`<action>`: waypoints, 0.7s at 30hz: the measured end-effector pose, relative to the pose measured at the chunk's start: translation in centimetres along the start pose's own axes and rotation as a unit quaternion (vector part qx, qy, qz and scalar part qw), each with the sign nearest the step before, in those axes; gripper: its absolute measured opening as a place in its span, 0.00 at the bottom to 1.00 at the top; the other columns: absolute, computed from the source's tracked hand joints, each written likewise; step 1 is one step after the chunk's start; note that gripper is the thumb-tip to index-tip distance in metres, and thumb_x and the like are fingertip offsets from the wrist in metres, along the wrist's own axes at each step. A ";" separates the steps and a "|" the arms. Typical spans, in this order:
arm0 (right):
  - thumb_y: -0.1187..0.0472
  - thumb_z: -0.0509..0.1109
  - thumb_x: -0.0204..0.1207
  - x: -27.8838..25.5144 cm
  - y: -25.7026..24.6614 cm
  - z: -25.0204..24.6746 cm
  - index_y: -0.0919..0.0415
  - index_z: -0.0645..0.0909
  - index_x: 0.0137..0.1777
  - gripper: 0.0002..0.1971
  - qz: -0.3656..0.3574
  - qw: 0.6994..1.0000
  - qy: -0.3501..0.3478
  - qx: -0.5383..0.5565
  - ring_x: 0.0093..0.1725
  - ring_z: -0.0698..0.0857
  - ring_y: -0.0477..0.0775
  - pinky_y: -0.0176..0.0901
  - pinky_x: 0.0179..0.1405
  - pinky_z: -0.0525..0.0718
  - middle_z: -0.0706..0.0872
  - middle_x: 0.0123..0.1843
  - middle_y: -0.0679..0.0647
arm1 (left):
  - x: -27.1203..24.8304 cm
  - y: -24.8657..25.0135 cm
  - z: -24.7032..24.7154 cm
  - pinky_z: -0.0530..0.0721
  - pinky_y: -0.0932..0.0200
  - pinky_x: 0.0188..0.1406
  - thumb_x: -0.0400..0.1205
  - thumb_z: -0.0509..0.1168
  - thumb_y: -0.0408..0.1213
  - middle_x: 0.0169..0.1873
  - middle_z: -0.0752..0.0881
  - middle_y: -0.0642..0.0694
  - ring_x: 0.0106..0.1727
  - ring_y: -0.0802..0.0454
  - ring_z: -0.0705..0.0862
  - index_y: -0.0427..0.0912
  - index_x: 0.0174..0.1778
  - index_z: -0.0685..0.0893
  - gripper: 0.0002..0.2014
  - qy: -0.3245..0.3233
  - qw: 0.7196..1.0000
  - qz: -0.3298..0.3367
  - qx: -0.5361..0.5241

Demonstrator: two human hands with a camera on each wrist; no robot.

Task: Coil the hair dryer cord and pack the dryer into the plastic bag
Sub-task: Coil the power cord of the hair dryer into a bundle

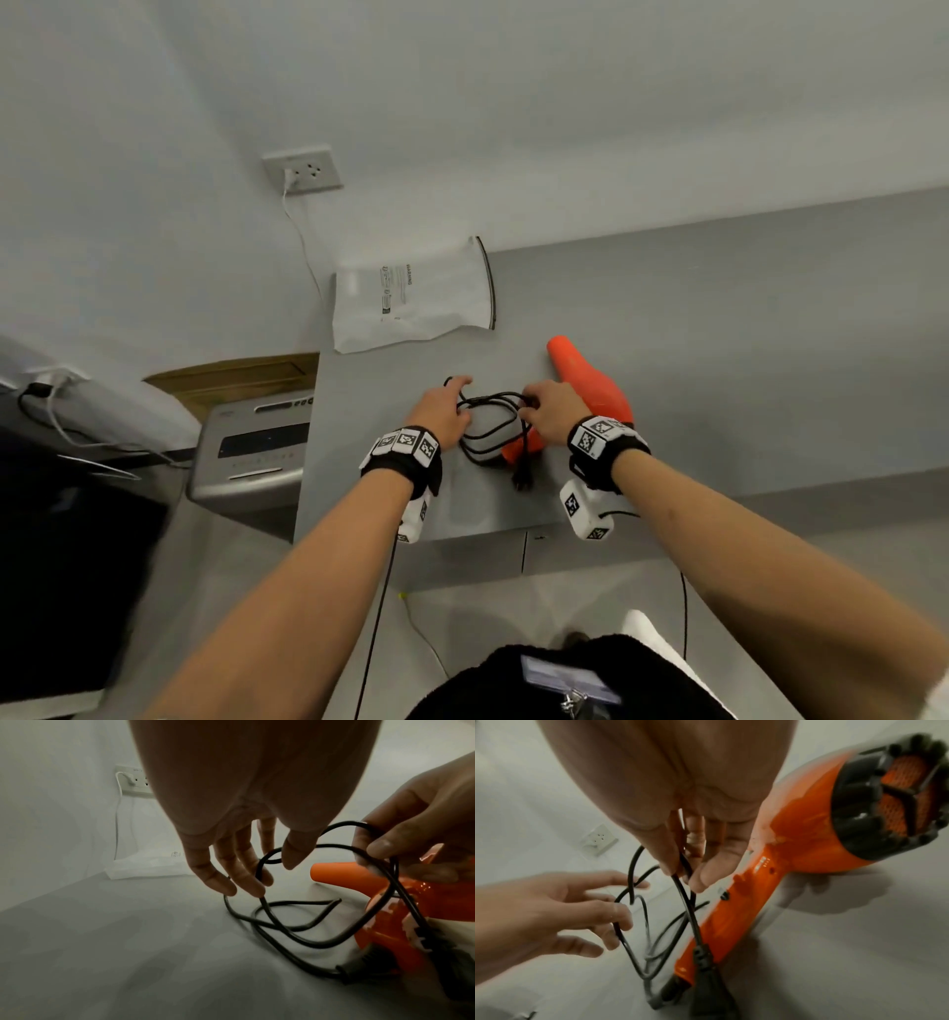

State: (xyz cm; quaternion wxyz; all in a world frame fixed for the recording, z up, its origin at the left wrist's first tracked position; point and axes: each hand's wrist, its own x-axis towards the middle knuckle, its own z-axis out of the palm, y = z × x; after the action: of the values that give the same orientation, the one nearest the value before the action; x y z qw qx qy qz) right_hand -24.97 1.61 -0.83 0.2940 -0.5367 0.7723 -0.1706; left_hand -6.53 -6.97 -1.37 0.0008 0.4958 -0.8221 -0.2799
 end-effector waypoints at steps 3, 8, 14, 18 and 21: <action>0.62 0.71 0.80 -0.8 -1.1 -1.0 0.63 0.87 0.54 0.08 -0.018 0.997 0.016 0.074 0.35 0.87 0.55 0.42 0.40 0.83 0.91 0.42 0.61 | -0.6 0.0 -1.2 0.82 0.51 0.57 0.86 0.64 0.41 0.54 0.91 0.40 0.58 0.39 0.87 0.46 0.63 0.87 0.12 0.036 0.999 0.008 -0.015; 0.64 0.70 0.81 -2.9 -3.4 -5.0 0.60 0.83 0.50 0.02 -0.035 0.979 0.046 0.193 0.20 0.82 0.46 0.38 0.20 0.82 0.84 0.31 0.54 | -3.1 1.3 -5.2 0.82 0.55 0.45 0.87 0.63 0.45 0.34 0.87 0.51 0.41 0.47 0.87 0.48 0.48 0.91 0.11 0.091 0.990 0.044 -0.095; 0.64 0.70 0.80 -5.1 -5.9 -8.4 0.60 0.85 0.44 0.04 -0.073 0.964 0.076 0.244 0.21 0.82 0.49 0.43 0.24 0.83 0.82 0.27 0.49 | -6.2 4.3 -8.8 0.84 0.58 0.45 0.87 0.63 0.50 0.33 0.87 0.54 0.36 0.56 0.88 0.53 0.59 0.87 0.11 0.112 0.977 0.126 -0.131; 0.63 0.72 0.79 -5.7 -6.6 -8.8 0.60 0.86 0.44 0.04 -0.087 0.955 0.085 0.271 0.26 0.84 0.53 0.45 0.26 0.84 0.84 0.31 0.51 | -7.1 5.4 -9.3 0.78 0.67 0.34 0.88 0.60 0.50 0.23 0.82 0.54 0.26 0.61 0.82 0.56 0.58 0.85 0.09 0.126 0.970 0.153 -0.143; 0.61 0.73 0.80 -6.1 -6.6 -8.7 0.57 0.86 0.41 0.06 -0.093 0.950 0.092 0.284 0.26 0.84 0.54 0.44 0.25 0.83 0.84 0.31 0.51 | -7.2 5.2 -9.4 0.79 0.59 0.35 0.90 0.58 0.46 0.21 0.82 0.50 0.24 0.59 0.79 0.52 0.51 0.83 0.09 0.141 0.969 0.153 -0.137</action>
State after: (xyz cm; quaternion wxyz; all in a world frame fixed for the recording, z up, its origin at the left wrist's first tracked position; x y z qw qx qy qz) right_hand -24.18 4.40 11.26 0.3445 -0.4827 0.6622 -0.4581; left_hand -4.48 -3.57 10.89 0.2272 0.3941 -0.8336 -0.3133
